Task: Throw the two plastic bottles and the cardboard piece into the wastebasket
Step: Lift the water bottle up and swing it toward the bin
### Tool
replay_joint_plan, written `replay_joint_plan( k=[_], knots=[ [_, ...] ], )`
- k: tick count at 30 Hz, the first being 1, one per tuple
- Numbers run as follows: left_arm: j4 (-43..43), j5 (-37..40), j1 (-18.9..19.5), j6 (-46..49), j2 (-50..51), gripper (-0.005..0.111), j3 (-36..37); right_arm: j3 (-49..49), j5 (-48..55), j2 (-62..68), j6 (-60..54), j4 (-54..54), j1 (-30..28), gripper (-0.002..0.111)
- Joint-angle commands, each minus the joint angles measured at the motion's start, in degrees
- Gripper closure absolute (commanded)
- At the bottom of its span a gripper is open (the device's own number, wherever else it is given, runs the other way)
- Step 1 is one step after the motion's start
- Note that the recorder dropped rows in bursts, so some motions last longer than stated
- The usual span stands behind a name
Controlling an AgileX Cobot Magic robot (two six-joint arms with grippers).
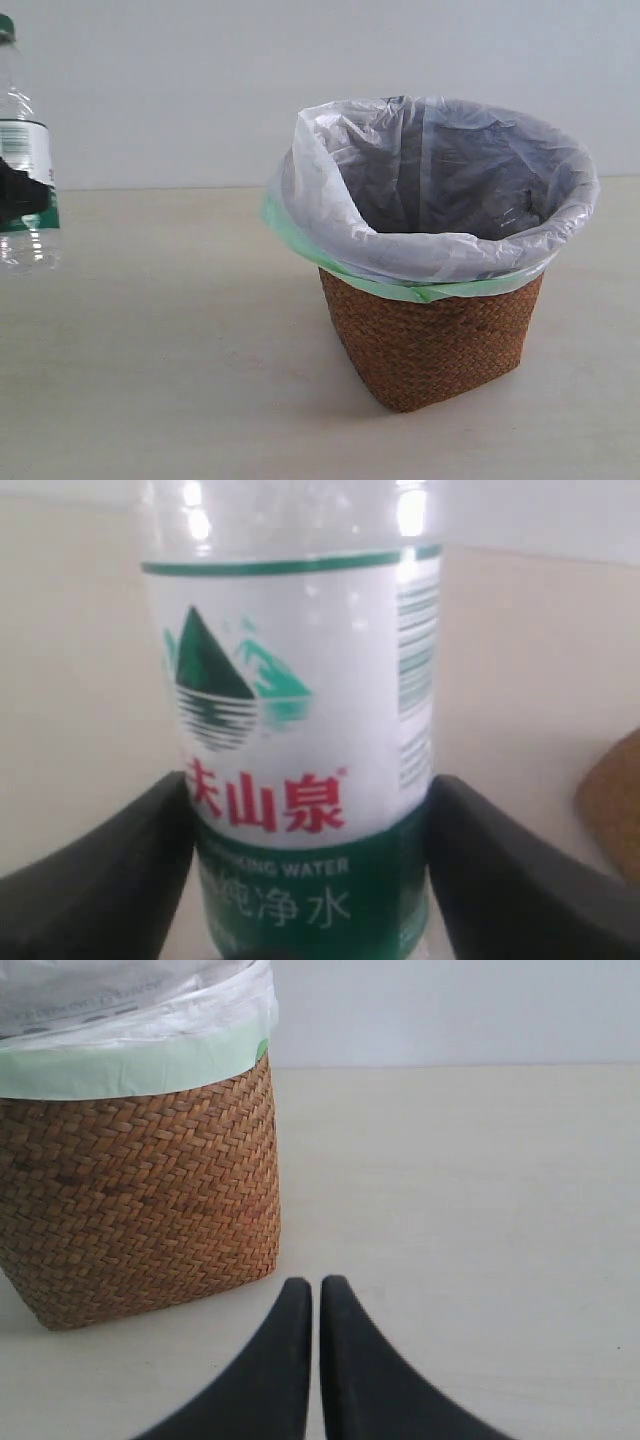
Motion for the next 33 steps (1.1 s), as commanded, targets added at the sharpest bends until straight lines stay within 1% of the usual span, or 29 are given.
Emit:
replay_joint_plan(
  k=[1, 4, 7, 10, 15, 19, 22, 28, 33],
  knots=[
    [1.89, 2.05, 4.15, 1.73, -4.86, 0.103, 1.08, -0.05, -0.36, -0.25, -0.23, -0.29, -0.3, 0.108],
    [1.99, 6.37, 7.17, 1.56, -5.23, 0.103, 1.08, -0.05, -0.36, -0.25, -0.23, -0.29, -0.3, 0.108],
    [6.1, 10.34, 9.82, 1.56, -5.23, 0.103, 1.08, -0.05, -0.36, -0.25, -0.23, -0.29, -0.3, 0.108],
    [9.48, 13.25, 11.65, 0.37, -5.23, 0.103, 1.08, -0.05, -0.36, -0.25, -0.23, -0.29, -0.3, 0.108],
    [16.21, 14.93, 14.38, -8.88, -5.23, 0.103, 1.08, -0.05, -0.36, -0.25, -0.23, -0.29, -0.3, 0.108],
    [18.95, 15.16, 14.93, -10.29, -5.23, 0.103, 1.08, -0.05, -0.36, -0.25, -0.23, -0.29, -0.3, 0.108],
    [18.97, 13.8, 14.93, -10.29, -5.23, 0.103, 1.08, -0.05, -0.36, -0.25, -0.23, -0.29, -0.3, 0.108],
    [18.97, 13.69, 14.93, -10.29, -5.23, 0.103, 1.08, -0.05, -0.36, -0.25, -0.23, -0.29, -0.3, 0.108],
    [19.47, 15.36, 14.93, -10.29, -5.08, 0.103, 1.08, -0.05, -0.36, -0.25, -0.23, -0.29, -0.3, 0.108]
  ],
)
